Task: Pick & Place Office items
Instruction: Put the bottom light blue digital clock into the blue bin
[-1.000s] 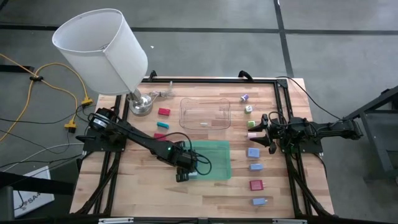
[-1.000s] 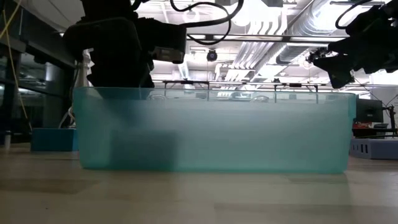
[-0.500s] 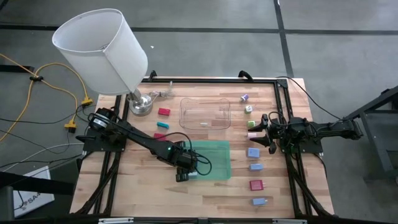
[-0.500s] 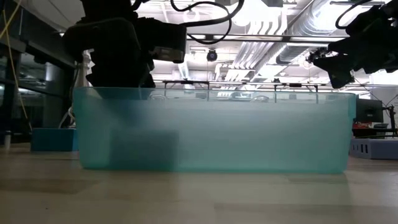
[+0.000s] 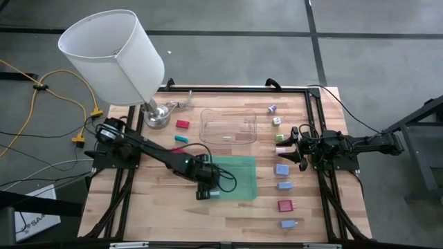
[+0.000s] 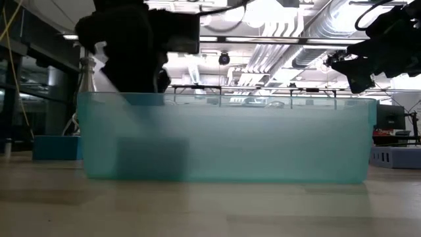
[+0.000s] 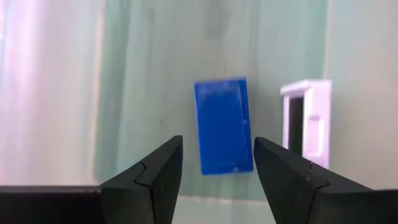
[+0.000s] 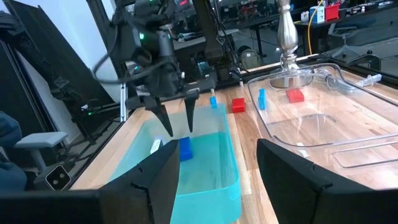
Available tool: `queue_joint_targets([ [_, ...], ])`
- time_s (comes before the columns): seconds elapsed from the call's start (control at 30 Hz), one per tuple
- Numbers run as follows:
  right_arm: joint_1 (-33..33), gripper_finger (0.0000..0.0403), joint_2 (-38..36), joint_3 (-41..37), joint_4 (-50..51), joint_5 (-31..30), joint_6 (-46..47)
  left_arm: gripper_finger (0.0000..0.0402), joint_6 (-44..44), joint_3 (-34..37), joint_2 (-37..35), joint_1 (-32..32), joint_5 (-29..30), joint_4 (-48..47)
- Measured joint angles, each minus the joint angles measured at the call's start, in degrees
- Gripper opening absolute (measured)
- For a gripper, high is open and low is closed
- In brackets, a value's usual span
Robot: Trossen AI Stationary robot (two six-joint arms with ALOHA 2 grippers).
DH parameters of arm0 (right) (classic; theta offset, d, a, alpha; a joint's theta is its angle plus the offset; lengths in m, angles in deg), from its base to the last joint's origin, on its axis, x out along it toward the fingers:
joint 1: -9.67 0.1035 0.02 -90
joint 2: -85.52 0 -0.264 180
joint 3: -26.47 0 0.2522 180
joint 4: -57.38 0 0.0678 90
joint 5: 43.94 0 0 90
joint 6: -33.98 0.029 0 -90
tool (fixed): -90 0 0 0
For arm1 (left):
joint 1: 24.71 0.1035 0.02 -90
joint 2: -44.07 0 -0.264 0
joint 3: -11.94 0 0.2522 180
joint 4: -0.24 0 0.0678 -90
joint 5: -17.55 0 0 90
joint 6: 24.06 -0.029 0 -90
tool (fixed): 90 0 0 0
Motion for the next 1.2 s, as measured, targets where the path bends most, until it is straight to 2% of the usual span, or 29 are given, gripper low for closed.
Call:
queue_joint_targets([
  [0.3,-0.01,0.0201,0.00,0.01,-0.02,0.00,0.00,0.0191,-4.91,-0.05,-5.92,1.11,0.06,-3.25],
  [0.53,-0.01,0.0201,0.00,0.01,-0.04,0.00,0.00,0.0191,-2.07,0.73,-12.17,0.75,0.12,-8.21],
  [0.83,0.00,0.0201,0.00,0.02,-0.04,0.02,0.00,0.0191,7.63,15.13,-26.42,-4.48,4.86,-4.98],
  [1.2,0.00,0.0201,-0.02,0.01,-0.04,0.02,0.00,0.0191,14.66,24.94,-35.53,-9.55,8.79,-6.42],
])
